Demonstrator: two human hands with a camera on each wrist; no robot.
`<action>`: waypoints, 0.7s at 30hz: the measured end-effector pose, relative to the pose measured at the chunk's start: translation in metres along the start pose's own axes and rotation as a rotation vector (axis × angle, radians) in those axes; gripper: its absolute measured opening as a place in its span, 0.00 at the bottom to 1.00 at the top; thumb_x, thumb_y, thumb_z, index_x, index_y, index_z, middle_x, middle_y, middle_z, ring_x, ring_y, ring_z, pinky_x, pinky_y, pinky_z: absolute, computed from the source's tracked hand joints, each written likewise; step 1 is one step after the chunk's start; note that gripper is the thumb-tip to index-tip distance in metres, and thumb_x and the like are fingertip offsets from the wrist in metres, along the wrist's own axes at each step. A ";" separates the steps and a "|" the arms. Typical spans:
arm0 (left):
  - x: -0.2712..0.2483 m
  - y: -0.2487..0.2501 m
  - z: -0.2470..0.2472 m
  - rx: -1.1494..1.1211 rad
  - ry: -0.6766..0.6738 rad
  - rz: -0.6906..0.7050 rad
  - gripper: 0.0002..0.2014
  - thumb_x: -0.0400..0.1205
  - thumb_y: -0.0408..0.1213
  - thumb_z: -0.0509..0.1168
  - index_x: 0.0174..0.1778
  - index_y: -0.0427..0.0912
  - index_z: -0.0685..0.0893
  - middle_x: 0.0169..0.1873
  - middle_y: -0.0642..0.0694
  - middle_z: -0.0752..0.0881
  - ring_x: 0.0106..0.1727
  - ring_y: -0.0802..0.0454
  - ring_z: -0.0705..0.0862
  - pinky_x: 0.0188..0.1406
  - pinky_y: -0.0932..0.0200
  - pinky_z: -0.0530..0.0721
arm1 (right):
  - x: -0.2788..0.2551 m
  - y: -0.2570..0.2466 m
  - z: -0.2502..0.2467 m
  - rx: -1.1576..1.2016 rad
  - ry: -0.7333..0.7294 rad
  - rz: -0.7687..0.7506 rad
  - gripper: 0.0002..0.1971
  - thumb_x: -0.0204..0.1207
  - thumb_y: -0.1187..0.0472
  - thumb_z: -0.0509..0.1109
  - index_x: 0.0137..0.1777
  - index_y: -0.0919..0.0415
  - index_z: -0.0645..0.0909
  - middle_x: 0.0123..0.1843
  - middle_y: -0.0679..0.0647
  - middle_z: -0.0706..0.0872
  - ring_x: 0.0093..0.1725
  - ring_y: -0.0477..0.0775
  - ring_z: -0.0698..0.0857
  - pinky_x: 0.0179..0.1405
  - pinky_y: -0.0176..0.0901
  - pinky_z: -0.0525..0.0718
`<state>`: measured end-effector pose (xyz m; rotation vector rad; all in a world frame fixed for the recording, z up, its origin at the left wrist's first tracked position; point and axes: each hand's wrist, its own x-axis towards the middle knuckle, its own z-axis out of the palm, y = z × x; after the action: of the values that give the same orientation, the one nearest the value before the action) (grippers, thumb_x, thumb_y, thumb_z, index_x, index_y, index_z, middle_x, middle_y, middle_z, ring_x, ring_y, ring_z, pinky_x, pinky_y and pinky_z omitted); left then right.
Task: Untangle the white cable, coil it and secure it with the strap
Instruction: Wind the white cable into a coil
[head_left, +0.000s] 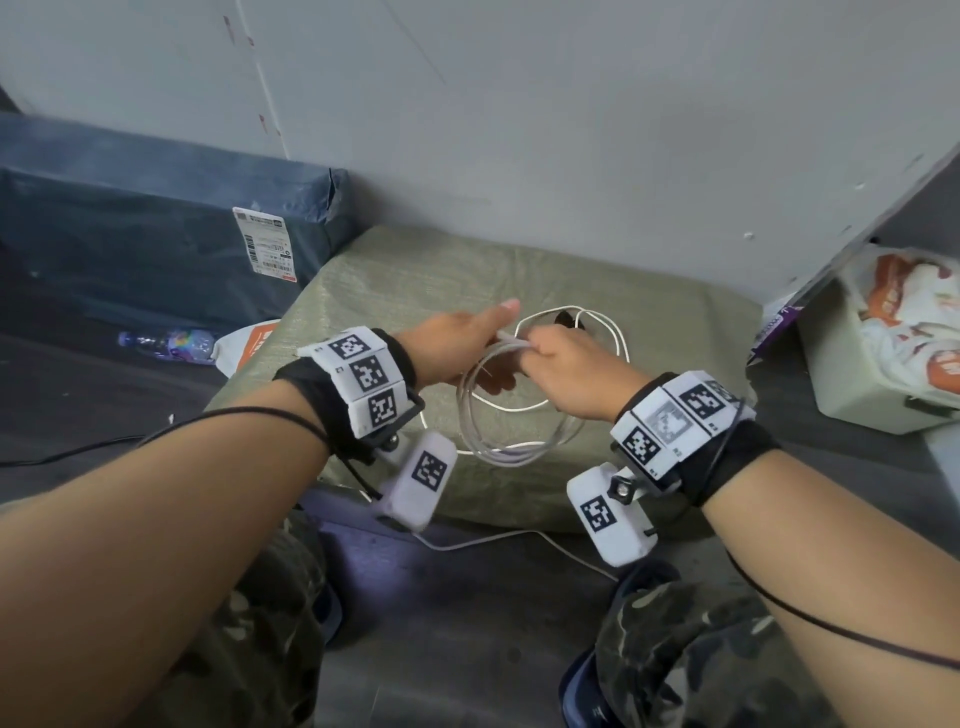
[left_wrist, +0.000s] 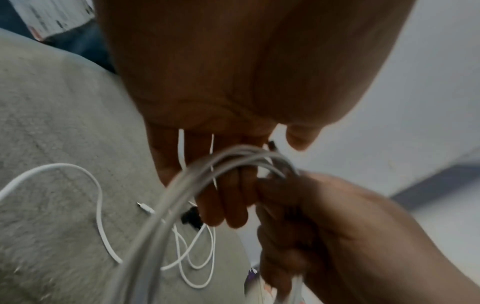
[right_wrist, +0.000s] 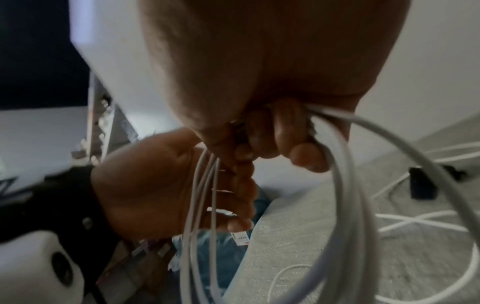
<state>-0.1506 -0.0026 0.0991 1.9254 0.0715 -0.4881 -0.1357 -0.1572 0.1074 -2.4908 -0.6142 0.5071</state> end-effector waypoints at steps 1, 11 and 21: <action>-0.001 0.000 0.002 0.063 -0.016 0.025 0.33 0.84 0.61 0.48 0.45 0.34 0.87 0.36 0.40 0.91 0.38 0.46 0.89 0.49 0.51 0.86 | -0.001 -0.003 0.000 -0.052 -0.013 -0.011 0.14 0.82 0.54 0.57 0.48 0.60 0.81 0.42 0.55 0.84 0.44 0.58 0.84 0.44 0.52 0.82; -0.006 0.006 0.002 -0.127 0.000 -0.048 0.09 0.83 0.34 0.57 0.44 0.35 0.81 0.22 0.42 0.79 0.24 0.46 0.78 0.40 0.47 0.85 | -0.004 -0.007 -0.003 -0.051 0.032 -0.028 0.06 0.79 0.55 0.59 0.50 0.55 0.65 0.37 0.52 0.79 0.38 0.55 0.78 0.40 0.51 0.75; -0.001 0.004 0.009 0.122 0.100 0.066 0.21 0.86 0.52 0.50 0.35 0.43 0.76 0.27 0.48 0.73 0.27 0.51 0.72 0.36 0.51 0.79 | 0.005 -0.002 0.003 0.249 0.137 0.017 0.08 0.79 0.61 0.59 0.54 0.55 0.64 0.33 0.54 0.78 0.29 0.53 0.75 0.33 0.50 0.78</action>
<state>-0.1532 -0.0122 0.1001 2.0644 0.0435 -0.3583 -0.1334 -0.1519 0.1043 -2.2738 -0.4473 0.3895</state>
